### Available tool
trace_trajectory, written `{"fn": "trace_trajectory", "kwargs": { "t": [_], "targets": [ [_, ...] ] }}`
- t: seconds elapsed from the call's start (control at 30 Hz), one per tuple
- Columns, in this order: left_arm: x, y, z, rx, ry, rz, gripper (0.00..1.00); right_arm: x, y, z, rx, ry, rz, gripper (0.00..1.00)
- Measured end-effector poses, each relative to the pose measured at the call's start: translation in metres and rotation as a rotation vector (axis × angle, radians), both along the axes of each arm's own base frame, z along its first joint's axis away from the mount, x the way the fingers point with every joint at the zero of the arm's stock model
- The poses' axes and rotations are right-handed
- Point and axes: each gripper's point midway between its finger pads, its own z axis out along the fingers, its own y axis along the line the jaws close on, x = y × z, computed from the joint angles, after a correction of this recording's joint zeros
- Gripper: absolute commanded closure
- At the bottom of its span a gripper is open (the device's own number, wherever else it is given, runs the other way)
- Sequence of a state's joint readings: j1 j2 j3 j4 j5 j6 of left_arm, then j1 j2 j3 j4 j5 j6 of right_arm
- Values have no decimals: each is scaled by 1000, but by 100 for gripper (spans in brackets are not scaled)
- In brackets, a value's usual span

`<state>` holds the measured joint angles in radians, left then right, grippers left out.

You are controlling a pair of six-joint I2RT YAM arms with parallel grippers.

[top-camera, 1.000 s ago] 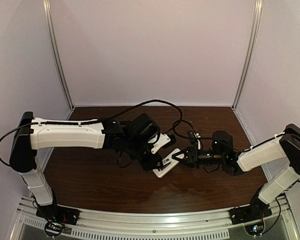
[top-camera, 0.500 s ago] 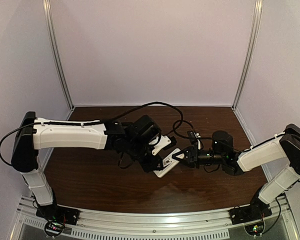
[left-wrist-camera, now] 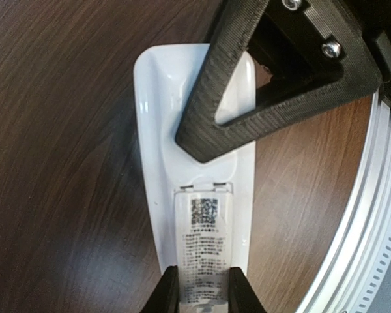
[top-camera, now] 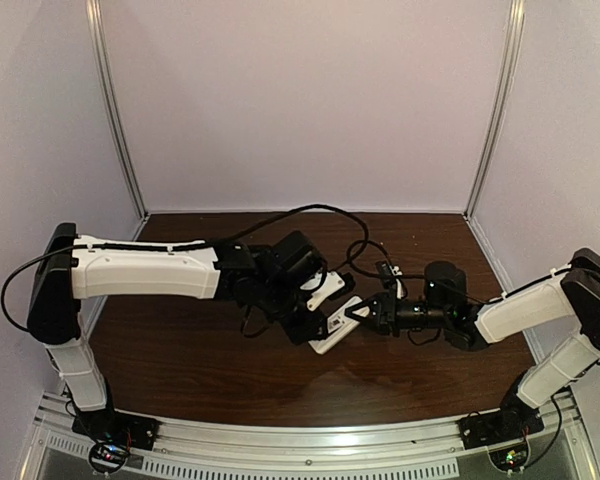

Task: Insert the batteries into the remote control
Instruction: Load the battery cover onto the remote control without the battery cover.

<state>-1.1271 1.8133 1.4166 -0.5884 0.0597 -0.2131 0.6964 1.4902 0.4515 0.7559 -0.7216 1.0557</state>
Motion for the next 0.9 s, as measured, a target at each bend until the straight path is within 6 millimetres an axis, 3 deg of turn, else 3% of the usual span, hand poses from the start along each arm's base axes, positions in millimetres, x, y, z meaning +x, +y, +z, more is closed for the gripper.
{"fn": "trace_trajectory", "kwargs": {
  "t": [0.43, 0.9],
  "targets": [
    [3, -4, -6, 18, 18, 25, 82, 1, 0, -6, -28, 4, -30, 100],
    [1, -5, -10, 18, 39, 30, 64, 0, 2, -4, -20, 8, -27, 100]
  ]
}}
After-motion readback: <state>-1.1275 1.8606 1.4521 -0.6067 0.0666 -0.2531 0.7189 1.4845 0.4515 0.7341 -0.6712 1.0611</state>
